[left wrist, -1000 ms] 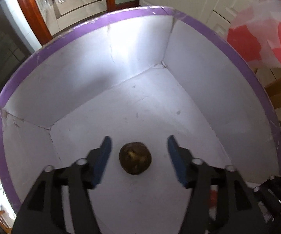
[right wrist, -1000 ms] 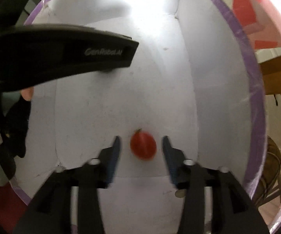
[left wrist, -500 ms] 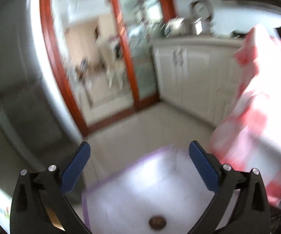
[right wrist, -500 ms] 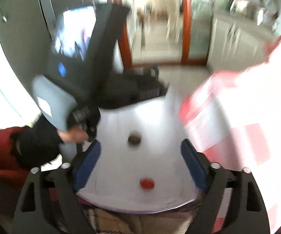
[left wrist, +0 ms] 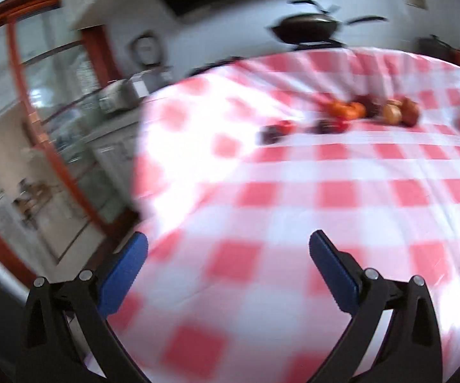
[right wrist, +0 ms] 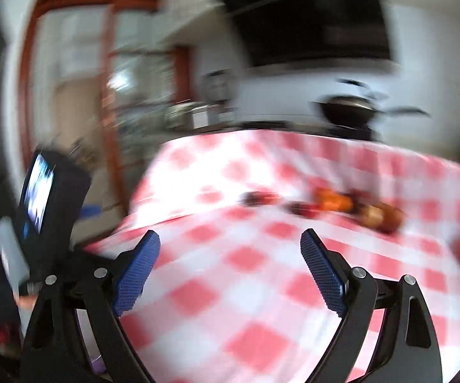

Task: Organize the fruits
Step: 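Return to the fruits and grasp the red apple with the right tool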

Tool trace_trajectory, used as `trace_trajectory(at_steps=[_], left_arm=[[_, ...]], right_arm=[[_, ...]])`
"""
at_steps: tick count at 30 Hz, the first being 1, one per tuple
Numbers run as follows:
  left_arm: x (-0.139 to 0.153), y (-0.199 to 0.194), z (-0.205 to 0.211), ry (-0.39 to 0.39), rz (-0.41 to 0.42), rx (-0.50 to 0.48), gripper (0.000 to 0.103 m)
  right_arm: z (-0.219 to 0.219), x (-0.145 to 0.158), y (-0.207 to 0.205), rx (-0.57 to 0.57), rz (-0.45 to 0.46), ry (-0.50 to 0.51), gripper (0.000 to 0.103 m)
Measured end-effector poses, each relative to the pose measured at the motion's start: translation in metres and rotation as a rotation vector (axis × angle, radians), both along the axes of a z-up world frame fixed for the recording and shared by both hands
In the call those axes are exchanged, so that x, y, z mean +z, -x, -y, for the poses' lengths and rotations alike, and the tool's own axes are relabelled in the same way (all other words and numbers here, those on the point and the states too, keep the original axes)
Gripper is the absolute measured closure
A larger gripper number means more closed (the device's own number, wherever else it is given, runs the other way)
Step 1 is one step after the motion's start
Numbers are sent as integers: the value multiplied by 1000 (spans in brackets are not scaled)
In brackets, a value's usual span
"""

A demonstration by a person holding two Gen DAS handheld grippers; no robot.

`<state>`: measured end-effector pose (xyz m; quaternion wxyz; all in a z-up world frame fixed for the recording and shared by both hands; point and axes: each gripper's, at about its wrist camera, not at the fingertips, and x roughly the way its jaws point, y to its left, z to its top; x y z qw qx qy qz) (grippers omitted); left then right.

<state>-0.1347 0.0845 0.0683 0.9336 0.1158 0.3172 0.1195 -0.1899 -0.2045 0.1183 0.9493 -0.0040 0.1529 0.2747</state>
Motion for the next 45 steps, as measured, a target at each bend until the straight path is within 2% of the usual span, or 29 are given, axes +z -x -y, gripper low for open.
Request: trace_trajectory(at_steps=[1, 2, 4, 6, 7, 11, 16, 18, 20, 25, 28, 32, 34, 37, 38, 41, 45], left_arm=[[-3, -14, 17, 12, -14, -36, 2], [-4, -31, 32, 34, -29, -74, 2], [-9, -61, 64, 100, -53, -140, 2], [-16, -98, 86, 162, -70, -186, 2], [-18, -116, 99, 201, -75, -207, 2], [-26, -169, 130, 271, -65, -217, 2], [-33, -217, 143, 328, -45, -228, 2], [-35, -228, 139, 366, -47, -245, 2], [-38, -237, 130, 456, -67, -263, 2], [-46, -238, 102, 633, -101, -301, 2], [-48, -238, 98, 668, -127, -315, 2], [-53, -242, 91, 716, -148, -301, 2], [-56, -245, 88, 738, -163, -293, 2], [-60, -249, 85, 762, -183, -283, 2], [-61, -250, 84, 767, -189, -281, 2], [-62, -251, 83, 776, -195, -281, 2], [-62, -251, 87, 764, -204, -291, 2]], right_arm=[[-11, -5, -13, -36, -11, -17, 16], [5, -8, -30, -89, -37, -31, 16], [9, -20, -57, -163, -104, -36, 16], [42, -29, -99, -243, -205, -35, 16], [51, -35, -106, -270, -231, -51, 16], [82, -55, -163, -372, -332, -146, 16], [89, -72, -177, -395, -367, -187, 16], [82, -76, -174, -394, -373, -153, 17], [82, -79, -175, -400, -376, -139, 18], [86, -86, -183, -424, -434, -215, 20], [91, -96, -214, -468, -484, -153, 21], [103, -112, -258, -505, -572, -129, 21], [100, -113, -274, -506, -575, -108, 21], [81, -109, -304, -506, -535, 9, 23], [76, -109, -309, -507, -527, 34, 26], [64, -114, -335, -539, -547, 145, 27], [58, -117, -356, -550, -551, 200, 28]])
